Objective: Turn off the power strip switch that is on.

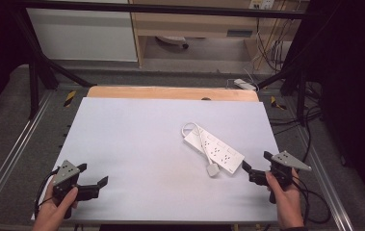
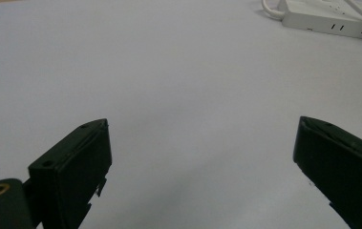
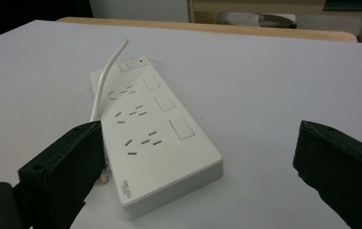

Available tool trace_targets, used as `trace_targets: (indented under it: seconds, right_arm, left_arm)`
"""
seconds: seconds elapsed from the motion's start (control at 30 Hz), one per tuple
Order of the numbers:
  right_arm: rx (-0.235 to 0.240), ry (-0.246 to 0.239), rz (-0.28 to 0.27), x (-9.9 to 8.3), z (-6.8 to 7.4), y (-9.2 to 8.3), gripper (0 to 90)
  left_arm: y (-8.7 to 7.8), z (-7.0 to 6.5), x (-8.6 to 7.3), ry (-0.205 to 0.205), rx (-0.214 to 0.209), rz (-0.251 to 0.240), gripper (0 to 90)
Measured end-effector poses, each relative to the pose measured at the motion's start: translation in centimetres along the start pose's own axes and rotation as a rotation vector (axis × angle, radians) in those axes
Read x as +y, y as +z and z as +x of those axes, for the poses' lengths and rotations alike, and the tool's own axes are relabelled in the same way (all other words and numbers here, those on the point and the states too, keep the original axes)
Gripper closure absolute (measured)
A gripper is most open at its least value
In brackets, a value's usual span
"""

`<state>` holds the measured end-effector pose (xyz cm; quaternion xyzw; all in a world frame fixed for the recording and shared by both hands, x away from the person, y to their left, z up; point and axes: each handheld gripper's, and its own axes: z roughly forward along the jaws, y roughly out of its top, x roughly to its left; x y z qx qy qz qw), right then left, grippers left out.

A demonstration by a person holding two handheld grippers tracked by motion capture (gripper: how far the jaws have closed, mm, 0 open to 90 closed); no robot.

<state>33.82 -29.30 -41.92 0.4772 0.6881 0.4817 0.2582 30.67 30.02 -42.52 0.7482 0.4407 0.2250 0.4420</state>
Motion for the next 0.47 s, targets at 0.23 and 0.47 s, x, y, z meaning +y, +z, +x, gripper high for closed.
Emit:
trace_targets:
  seconds: [0.23,0.47]
  right_arm:
    - [0.026,-0.023,0.054,-1.0,0.7,0.6,4.0]
    - [0.029,-0.064,0.153,-2.2,1.3,1.3,4.0]
  left_arm:
    - [0.0,0.0,0.0,0.0,0.0,-0.001,5.7]
    - [-0.1,-0.1,0.0,0.007,-0.003,-0.002,5.8]
